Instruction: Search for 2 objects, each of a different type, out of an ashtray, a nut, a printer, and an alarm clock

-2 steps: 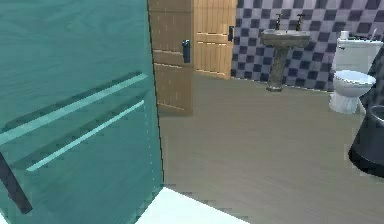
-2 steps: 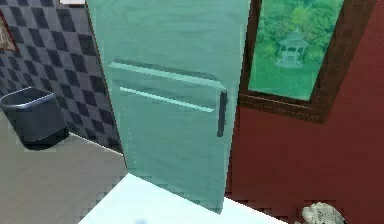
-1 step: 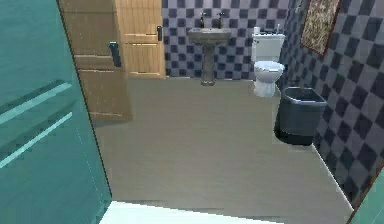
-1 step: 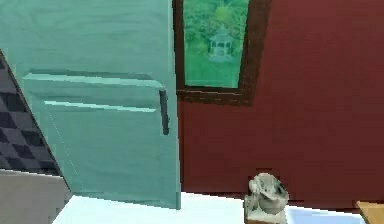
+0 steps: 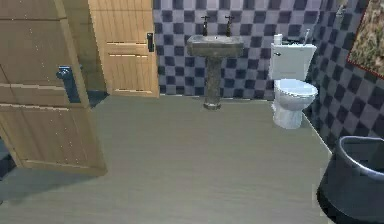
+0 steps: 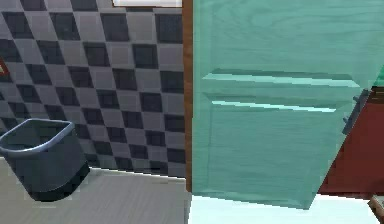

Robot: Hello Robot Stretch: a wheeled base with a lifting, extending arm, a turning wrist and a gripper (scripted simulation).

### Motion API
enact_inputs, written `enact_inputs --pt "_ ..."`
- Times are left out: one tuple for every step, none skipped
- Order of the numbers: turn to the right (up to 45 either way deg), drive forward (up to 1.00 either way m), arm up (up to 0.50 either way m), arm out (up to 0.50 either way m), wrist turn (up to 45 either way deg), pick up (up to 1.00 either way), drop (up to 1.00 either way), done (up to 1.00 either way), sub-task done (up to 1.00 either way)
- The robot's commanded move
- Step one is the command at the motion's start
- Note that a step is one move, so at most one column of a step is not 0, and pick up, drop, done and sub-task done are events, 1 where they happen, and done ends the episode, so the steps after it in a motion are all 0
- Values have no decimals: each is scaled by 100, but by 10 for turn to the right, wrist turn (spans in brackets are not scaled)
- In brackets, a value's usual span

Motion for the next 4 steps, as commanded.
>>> enact_inputs --pt "60 0 0 0 0 0 0 0 0" --pt "0 35 0 0 0 0 0 0 0" --pt "-180 0 0 0 0 0 0 0 0" --pt "0 100 0 0 0 0 0 0 0"
